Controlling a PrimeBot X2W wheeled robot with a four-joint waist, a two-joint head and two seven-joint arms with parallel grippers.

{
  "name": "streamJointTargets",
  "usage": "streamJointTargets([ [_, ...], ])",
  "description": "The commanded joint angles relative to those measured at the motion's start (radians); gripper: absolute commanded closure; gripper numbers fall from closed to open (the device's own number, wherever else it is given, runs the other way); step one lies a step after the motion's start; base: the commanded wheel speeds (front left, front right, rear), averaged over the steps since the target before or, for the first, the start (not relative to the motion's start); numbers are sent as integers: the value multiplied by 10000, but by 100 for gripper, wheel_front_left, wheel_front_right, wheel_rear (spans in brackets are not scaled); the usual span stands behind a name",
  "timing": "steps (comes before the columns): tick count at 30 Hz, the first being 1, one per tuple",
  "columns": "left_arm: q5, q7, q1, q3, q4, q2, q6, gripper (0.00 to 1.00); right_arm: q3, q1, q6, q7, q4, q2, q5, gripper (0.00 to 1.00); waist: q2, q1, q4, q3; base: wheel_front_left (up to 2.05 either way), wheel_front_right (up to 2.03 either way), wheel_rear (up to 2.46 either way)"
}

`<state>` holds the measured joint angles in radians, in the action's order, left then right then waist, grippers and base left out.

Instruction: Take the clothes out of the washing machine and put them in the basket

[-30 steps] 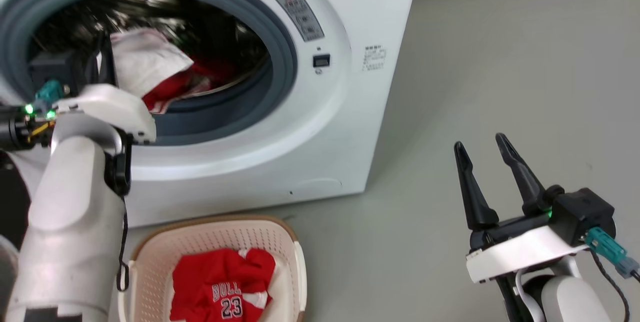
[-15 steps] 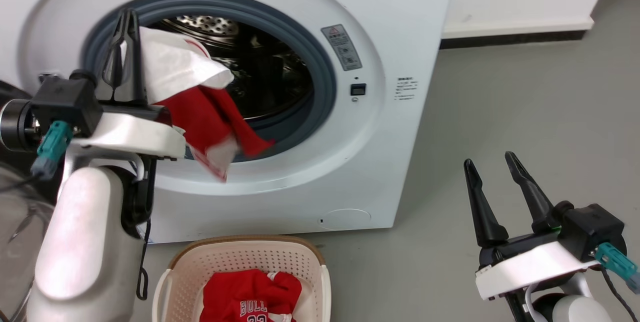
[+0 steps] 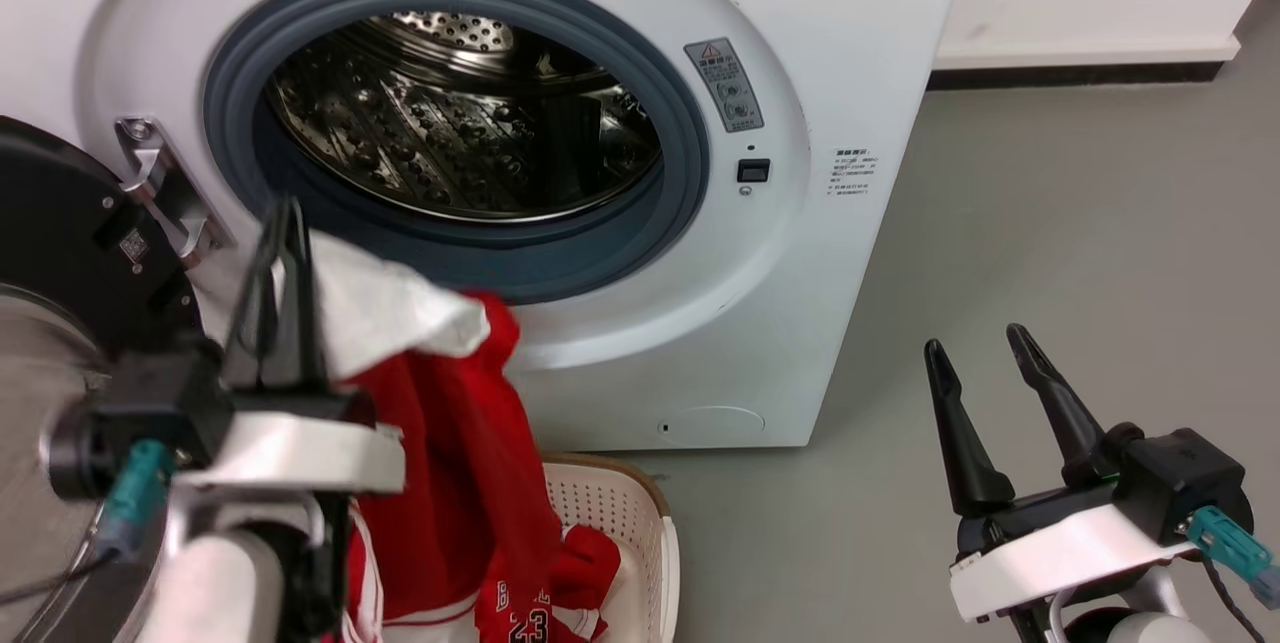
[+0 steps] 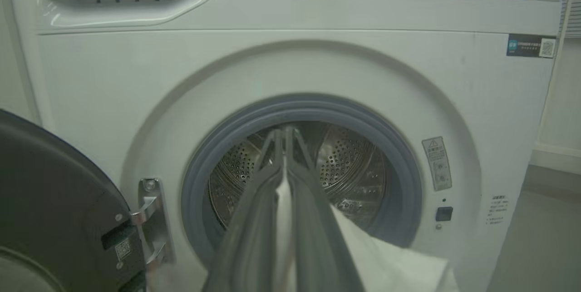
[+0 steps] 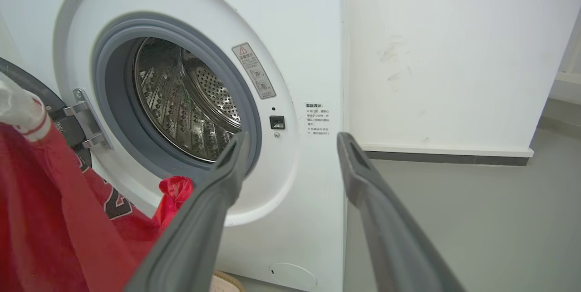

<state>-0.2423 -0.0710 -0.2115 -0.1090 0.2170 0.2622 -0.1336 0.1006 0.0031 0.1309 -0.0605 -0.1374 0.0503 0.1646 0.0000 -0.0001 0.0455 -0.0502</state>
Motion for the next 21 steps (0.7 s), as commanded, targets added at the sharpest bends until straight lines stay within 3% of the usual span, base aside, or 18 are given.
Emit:
streamJointTargets([
  [1,-206,-186,597,-47,-393,-264,-105,100,21,-23,-3,24,-68,-3,35,0,0,1,5,-209,0,0,0],
  [10,-881,-1374,1337,-414,-3563,-1360,-2,100,85,-485,-3,-11,-133,-3,-11,0,0,1,-45,-1290,0,0,0],
  [21,-1042,-1954,-1278,-397,-8742,-1970,437,100,238,-1510,-5,-89,-388,-3,-245,0,0,1,90,-3734,0,0,0],
])
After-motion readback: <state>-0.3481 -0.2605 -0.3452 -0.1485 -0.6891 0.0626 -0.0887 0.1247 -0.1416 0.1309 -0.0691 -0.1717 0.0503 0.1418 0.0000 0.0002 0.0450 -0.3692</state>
